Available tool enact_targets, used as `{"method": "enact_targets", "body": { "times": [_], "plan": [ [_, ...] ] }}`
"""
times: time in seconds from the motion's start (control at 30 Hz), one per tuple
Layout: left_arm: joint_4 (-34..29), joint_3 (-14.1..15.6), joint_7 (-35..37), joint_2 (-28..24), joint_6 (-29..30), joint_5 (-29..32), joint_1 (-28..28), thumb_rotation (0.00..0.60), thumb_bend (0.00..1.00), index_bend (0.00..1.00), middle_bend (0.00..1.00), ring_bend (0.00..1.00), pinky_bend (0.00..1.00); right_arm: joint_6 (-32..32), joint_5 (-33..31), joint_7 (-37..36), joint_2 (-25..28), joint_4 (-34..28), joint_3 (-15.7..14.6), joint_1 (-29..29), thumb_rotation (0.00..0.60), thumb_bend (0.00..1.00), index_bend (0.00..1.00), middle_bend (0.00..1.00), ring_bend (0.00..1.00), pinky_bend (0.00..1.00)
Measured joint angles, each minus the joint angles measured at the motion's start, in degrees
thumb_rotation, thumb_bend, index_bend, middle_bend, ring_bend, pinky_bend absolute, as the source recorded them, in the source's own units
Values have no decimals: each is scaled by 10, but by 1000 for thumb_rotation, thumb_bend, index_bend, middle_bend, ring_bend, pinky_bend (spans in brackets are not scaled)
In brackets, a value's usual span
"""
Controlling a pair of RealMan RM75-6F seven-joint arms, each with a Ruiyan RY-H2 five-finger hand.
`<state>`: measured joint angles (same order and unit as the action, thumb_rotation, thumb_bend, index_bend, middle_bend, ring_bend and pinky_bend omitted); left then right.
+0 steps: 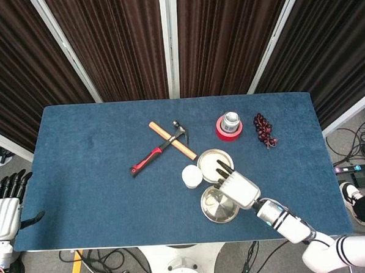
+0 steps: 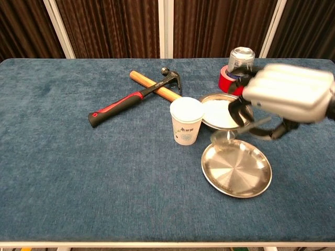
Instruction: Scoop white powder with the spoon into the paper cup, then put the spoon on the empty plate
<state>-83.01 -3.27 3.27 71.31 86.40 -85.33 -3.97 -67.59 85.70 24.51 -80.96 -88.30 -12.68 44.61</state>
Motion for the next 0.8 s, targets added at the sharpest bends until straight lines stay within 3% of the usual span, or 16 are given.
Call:
{"method": "enact_targets", "body": {
  "times": [0.17, 0.37, 0.63, 0.8],
  "plan": [
    [-8, 0, -5, -3, 1, 0, 0, 600, 94, 126, 143, 51, 31, -18, 38, -28, -66, 89, -5, -48, 600, 327, 529, 504, 126, 0],
    [-10, 1, -6, -4, 3, 2, 2, 600, 94, 126, 143, 51, 31, -19, 56, -43, -106, 136, 11, -80, 600, 293, 388, 424, 65, 0],
    [-8, 3, -2, -3, 4, 0, 3, 600, 94, 126, 144, 51, 31, -26, 57, -33, -84, 114, 28, -98, 600, 294, 268, 332, 40, 0],
    [-4, 4, -1, -1, 4, -2, 2, 600, 94, 126, 144, 51, 31, -82, 36, -34, -35, 76, 52, -133, 600, 299, 158, 232, 35, 0]
  ]
}}
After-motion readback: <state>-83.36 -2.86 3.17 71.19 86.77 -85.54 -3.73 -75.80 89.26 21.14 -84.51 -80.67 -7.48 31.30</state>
